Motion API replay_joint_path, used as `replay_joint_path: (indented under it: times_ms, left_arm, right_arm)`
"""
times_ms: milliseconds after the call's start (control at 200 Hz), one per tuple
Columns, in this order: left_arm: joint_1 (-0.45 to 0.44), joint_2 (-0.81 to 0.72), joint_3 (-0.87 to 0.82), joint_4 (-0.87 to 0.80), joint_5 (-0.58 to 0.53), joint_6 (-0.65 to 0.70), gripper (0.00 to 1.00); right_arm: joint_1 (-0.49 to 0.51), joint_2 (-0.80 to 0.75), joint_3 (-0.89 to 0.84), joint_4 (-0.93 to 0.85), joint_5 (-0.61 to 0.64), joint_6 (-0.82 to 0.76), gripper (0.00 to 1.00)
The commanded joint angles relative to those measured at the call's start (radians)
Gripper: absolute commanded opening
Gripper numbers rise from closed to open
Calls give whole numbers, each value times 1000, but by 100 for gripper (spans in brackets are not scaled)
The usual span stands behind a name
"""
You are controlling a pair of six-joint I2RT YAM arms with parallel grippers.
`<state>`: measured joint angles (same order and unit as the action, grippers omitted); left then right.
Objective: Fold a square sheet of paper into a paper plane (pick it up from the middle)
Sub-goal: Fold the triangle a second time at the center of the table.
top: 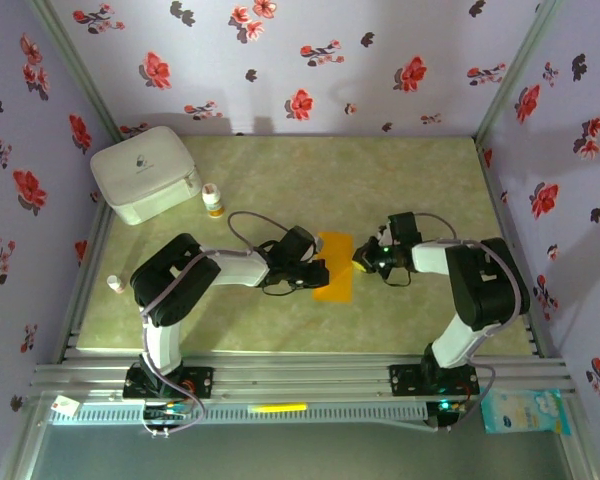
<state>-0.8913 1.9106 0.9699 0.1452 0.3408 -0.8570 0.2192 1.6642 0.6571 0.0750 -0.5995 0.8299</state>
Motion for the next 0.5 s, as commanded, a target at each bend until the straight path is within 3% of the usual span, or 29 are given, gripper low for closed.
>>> replay_joint_path:
  times_ms: [0, 225, 495]
  left_arm:
    - [-20, 43, -53, -153, -21, 23, 0]
    - [-23, 41, -54, -141, -20, 12, 0]
    - [-23, 39, -54, -153, -20, 19, 0]
  right_arm:
    - [-15, -72, -23, 32, 46, -20, 0]
    - [42, -181, -66, 70, -18, 34, 1]
    - [184, -46, -34, 58, -7, 54, 0]
